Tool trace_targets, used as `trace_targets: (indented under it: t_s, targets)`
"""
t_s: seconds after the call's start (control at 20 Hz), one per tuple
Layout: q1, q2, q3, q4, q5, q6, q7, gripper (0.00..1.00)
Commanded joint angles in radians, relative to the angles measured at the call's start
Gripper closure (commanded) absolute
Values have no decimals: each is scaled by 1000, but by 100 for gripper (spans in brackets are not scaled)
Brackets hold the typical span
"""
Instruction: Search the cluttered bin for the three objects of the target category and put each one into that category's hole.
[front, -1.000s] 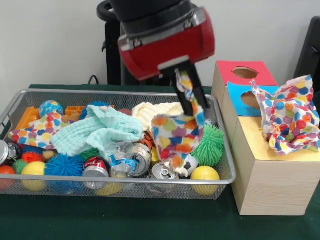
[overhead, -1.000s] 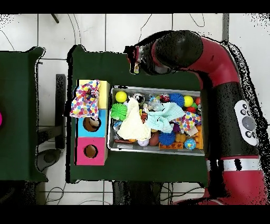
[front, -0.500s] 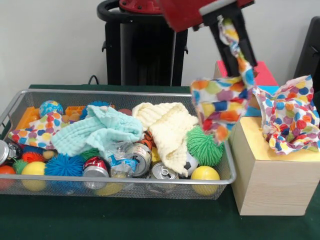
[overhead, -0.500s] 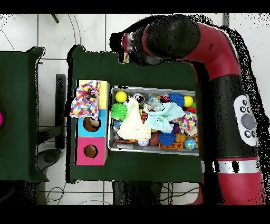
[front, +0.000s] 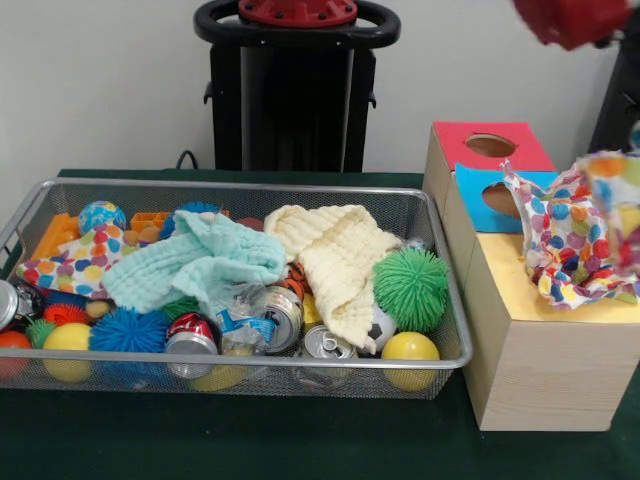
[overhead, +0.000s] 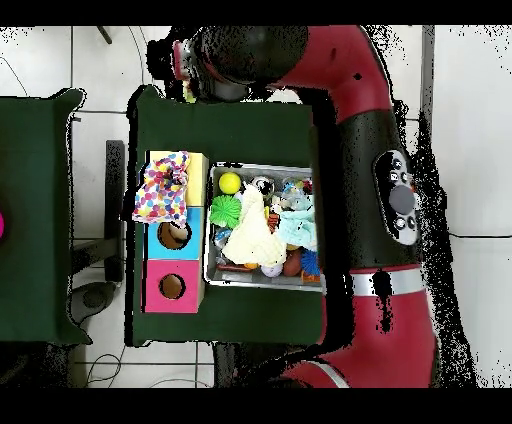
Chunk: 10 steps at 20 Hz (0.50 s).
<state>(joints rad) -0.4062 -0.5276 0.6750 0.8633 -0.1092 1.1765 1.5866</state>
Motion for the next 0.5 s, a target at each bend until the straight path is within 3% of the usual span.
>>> trace_targets:
  t_s: [0.05, 0.3, 0.5]
  targets:
    - [66, 126, -34, -153, -83, 170, -30, 100]
    - [105, 190, -45, -236, -91, 224, -6, 100]
    - [117, 233, -46, -279, -86, 332, 0, 100]
